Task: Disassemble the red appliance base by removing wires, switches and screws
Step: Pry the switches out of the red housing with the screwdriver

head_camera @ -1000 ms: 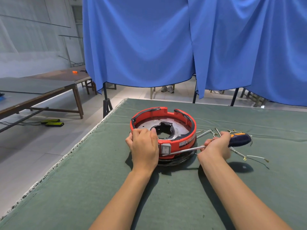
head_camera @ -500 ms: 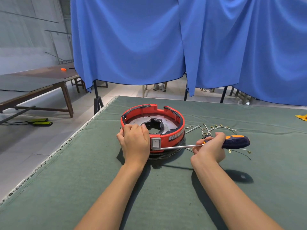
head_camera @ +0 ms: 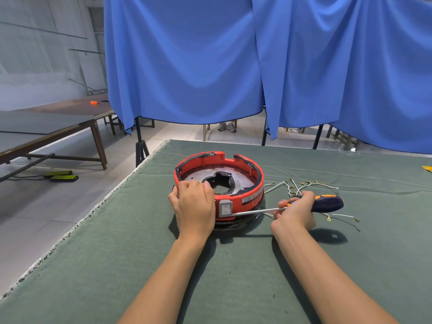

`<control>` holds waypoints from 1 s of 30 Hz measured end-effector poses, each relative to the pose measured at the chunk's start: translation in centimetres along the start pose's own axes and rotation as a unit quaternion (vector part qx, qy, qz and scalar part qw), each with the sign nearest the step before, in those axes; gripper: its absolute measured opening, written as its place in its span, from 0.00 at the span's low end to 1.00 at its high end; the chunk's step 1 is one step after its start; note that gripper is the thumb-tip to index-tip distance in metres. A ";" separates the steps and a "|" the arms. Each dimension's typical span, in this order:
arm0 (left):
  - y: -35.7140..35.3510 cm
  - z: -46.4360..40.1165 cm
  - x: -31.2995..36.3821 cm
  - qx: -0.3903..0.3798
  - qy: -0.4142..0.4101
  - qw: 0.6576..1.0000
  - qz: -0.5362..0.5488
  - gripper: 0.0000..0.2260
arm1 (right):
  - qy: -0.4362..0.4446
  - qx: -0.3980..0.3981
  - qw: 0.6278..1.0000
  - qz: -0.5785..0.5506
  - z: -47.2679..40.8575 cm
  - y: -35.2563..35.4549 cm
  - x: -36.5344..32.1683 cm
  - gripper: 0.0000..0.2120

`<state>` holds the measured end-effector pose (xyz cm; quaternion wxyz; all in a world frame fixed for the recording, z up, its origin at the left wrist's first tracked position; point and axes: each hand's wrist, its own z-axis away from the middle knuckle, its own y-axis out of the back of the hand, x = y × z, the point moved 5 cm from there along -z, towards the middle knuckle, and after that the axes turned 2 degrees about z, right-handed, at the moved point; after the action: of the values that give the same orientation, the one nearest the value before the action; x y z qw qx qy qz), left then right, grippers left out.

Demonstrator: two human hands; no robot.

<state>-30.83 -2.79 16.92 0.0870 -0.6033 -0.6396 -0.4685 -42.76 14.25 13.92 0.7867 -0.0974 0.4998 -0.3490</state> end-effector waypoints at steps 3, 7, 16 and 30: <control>-0.1 -0.1 -0.1 0.003 0.004 1.000 -0.002 0.14 | 0.000 0.005 1.000 -0.003 -0.1 -0.7 0.1 0.14; -0.1 -0.1 0.0 0.015 -0.002 1.000 -0.002 0.14 | -0.007 0.006 1.000 -0.002 -0.1 -0.8 0.2 0.14; 0.1 0.8 1.9 -0.035 -0.124 0.991 0.036 0.23 | -0.001 -0.016 1.000 -0.025 1.1 0.2 -0.9 0.14; 0.5 2.1 1.7 -0.126 -0.265 0.956 0.012 0.15 | 0.007 -0.045 0.999 -0.012 2.9 1.6 -1.8 0.14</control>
<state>-29.84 -0.18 17.19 -0.1567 -0.7192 -0.5687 -0.3672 -40.00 16.08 15.81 0.7738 -0.1356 0.5196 -0.3361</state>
